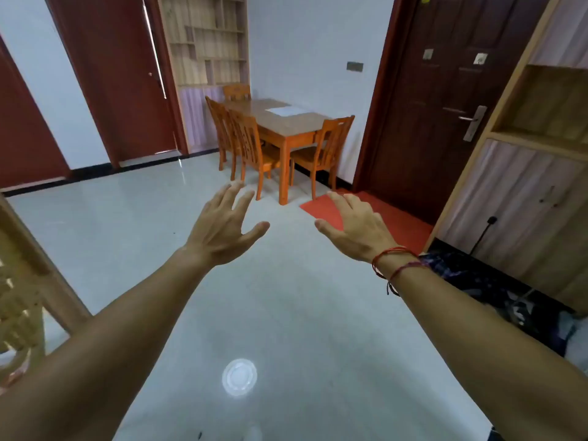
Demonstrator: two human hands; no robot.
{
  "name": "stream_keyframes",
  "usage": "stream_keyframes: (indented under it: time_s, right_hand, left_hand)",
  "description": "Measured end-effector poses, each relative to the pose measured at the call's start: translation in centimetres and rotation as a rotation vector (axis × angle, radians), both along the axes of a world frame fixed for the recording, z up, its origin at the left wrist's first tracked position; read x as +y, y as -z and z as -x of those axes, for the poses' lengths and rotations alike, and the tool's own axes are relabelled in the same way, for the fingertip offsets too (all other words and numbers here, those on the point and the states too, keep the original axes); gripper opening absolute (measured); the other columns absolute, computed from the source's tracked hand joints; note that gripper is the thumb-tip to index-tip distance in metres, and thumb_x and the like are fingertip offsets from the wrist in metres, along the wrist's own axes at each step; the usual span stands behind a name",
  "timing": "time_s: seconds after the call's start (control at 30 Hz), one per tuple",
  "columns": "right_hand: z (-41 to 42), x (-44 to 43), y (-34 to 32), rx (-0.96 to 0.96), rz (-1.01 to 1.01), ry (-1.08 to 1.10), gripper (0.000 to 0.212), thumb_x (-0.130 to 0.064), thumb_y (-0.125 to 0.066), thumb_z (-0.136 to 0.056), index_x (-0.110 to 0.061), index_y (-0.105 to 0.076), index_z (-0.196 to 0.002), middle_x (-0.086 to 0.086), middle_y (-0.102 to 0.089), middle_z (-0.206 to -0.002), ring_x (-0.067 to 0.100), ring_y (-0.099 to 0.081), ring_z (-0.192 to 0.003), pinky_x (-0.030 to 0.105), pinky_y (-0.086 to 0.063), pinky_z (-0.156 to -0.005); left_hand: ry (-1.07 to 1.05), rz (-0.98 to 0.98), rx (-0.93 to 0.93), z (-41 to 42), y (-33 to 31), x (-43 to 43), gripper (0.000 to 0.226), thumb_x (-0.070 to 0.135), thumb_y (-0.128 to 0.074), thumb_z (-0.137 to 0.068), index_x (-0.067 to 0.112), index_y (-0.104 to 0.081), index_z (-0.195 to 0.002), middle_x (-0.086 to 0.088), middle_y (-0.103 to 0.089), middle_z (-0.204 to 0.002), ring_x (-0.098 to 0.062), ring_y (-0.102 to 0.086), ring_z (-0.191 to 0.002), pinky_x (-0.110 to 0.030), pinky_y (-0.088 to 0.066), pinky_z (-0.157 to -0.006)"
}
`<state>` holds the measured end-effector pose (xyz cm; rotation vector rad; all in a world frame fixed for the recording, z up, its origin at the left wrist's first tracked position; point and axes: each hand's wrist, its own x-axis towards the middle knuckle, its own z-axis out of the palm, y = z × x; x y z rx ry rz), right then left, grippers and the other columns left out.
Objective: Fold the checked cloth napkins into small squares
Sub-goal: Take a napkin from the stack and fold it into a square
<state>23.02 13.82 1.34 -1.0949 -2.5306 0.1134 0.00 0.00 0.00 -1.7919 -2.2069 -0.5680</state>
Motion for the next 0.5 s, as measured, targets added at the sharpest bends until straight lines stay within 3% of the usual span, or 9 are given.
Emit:
stream_keyframes:
  time_s: [0.5]
  right_hand:
    - [18.9, 15.7, 3.0, -0.064, 0.042, 0.031, 0.063, -0.063, -0.038, -0.087, -0.031, -0.029, -0.141, 0.000, -0.041, -0.140, 0.028, -0.042, -0.124, 0.044, -0.036, -0.096]
  left_hand:
    - [-0.015, 0.045, -0.013, 19.3, 3.7, 15.9, 0.086, 0.071, -0.026, -0.086, 0.012, -0.033, -0.148, -0.014, -0.024, -0.158, -0.033, -0.020, -0.145, -0.048, -0.025, -0.114]
